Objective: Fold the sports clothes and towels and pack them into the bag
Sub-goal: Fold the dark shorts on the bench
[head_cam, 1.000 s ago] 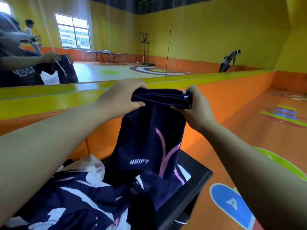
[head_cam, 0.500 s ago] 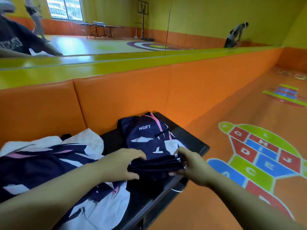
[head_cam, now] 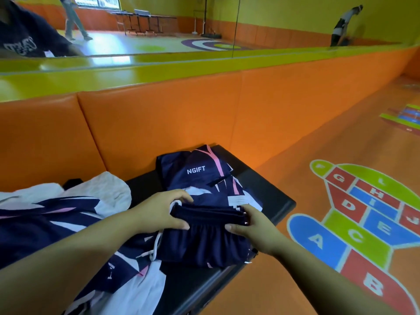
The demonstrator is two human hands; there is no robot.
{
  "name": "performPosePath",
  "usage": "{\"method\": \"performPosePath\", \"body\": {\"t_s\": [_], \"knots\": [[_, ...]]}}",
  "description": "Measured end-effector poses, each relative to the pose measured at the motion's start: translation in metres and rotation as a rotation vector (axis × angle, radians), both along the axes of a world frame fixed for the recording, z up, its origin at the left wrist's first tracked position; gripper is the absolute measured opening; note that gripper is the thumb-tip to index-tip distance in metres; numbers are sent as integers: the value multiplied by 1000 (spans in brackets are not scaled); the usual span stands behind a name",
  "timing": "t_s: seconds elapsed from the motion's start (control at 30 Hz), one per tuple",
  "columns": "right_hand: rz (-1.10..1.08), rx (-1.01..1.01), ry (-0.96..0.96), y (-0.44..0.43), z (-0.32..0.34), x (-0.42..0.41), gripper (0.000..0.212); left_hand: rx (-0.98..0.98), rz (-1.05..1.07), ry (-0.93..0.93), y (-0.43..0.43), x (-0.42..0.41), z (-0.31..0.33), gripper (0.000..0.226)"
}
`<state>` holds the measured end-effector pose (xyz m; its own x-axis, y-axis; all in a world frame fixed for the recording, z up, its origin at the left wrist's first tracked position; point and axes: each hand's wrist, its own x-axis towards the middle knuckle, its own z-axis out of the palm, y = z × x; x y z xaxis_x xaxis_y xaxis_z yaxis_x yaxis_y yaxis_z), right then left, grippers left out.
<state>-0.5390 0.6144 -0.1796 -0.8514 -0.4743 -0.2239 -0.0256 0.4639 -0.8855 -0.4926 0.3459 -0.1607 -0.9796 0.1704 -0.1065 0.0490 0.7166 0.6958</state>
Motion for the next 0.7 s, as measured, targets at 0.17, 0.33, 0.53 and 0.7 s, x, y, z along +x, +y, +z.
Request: {"method": "performPosePath", "body": {"t_s": [0.17,0.33,0.53,0.7], "knots": [[-59,-18,-10,-16,-8,-42,33,-11,112,1,-6,-40,-12,46],[-146,159,138,-30,-25,-67,52,-81,285,117,0,-66,-34,62],[332,472,579,-14,-56,-41,64,-298,97,150,21,-20,-87,54],[631,627,682,-2,-85,-27,68,-466,-168,174,8,12,-120,70]]}}
